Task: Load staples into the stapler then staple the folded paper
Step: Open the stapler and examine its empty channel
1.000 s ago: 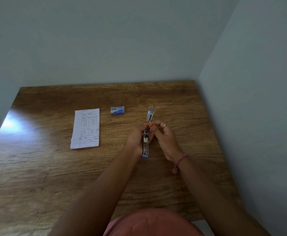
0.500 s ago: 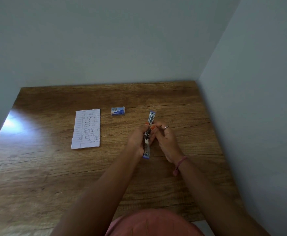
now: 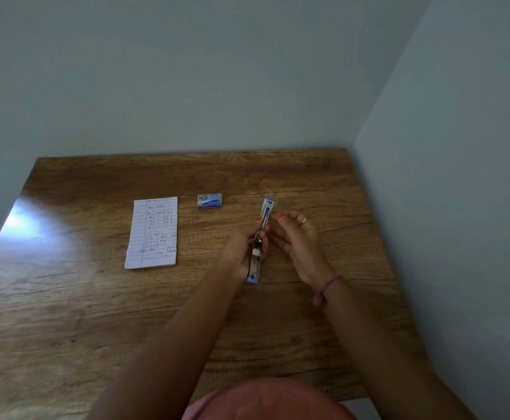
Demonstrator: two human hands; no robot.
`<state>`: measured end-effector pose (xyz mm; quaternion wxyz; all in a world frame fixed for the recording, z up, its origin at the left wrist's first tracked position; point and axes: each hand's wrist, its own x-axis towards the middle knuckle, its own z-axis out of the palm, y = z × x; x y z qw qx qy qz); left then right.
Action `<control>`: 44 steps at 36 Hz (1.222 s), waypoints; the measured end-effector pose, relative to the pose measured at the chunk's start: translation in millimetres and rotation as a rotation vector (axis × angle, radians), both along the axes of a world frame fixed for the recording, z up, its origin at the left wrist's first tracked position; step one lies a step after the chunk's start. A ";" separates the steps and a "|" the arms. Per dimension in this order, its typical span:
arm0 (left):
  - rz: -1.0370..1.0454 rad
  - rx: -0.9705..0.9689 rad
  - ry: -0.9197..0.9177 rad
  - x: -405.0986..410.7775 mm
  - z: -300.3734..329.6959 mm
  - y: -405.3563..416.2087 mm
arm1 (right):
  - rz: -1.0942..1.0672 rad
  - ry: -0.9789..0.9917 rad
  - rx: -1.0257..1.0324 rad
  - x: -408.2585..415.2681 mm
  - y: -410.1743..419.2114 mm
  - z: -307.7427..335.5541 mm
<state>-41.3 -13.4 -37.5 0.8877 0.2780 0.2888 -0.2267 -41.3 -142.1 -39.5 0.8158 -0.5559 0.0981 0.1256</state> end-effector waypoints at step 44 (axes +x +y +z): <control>-0.094 0.267 -0.078 -5.3 -5.1 -4.2 | 0.022 -0.058 -0.378 21.8 9.6 4.4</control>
